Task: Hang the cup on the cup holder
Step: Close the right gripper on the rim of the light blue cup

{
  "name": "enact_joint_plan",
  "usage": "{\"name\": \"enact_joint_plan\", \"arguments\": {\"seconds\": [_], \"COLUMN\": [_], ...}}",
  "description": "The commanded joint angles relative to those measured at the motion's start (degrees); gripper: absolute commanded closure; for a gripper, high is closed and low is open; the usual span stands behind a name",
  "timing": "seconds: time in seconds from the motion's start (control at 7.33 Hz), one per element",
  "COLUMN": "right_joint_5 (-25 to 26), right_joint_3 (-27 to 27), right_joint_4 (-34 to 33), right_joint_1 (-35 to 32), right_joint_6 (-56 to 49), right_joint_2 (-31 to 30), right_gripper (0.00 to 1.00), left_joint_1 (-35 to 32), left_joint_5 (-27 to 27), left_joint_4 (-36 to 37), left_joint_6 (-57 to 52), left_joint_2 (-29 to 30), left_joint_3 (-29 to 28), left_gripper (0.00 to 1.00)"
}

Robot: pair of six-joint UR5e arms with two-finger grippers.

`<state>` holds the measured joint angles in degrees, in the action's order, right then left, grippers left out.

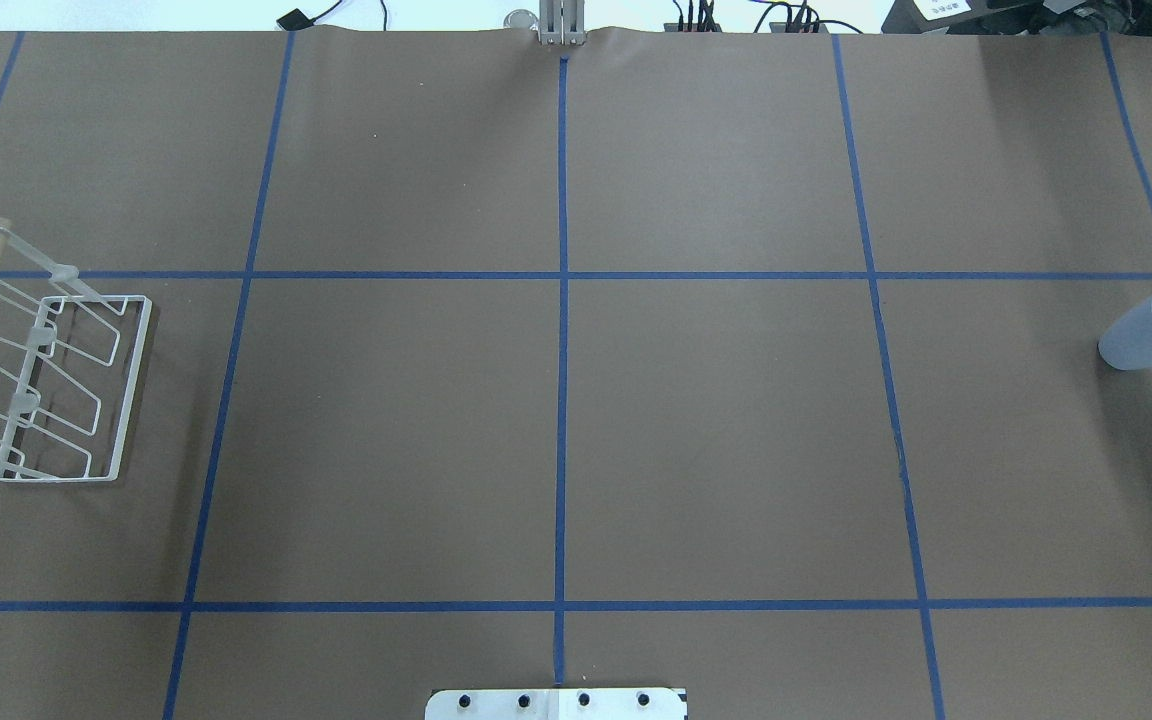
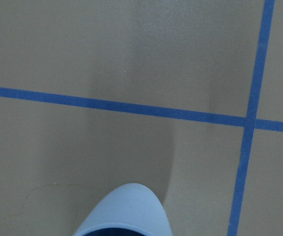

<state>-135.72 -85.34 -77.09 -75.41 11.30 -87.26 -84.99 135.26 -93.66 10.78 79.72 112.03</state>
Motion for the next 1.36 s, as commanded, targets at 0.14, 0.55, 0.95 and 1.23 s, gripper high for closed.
{"name": "enact_joint_plan", "arguments": {"seconds": [0.14, 0.55, 0.95, 1.23], "right_joint_5": [-0.1, 0.1, -0.2, -2.7], "right_joint_3": [0.0, 0.5, 0.5, -2.6], "right_joint_4": [0.1, 0.0, 0.0, 0.0], "right_joint_1": [0.0, 0.6, 0.9, 0.6], "right_joint_6": [-0.1, 0.2, 0.4, -0.1], "right_joint_2": [-0.8, -1.2, -1.5, -2.5], "right_gripper": [0.01, 0.3, 1.0, 1.0], "left_joint_1": [0.0, 0.0, 0.0, 0.0], "left_joint_5": [0.0, 0.1, 0.0, 0.1], "left_joint_4": [0.1, 0.1, 0.1, 0.1], "left_joint_6": [0.0, 0.0, 0.0, 0.0], "left_joint_2": [0.0, 0.0, 0.0, 0.0], "left_joint_3": [0.1, 0.2, 0.8, 0.8], "left_gripper": [0.02, 0.02, 0.02, 0.02]}}
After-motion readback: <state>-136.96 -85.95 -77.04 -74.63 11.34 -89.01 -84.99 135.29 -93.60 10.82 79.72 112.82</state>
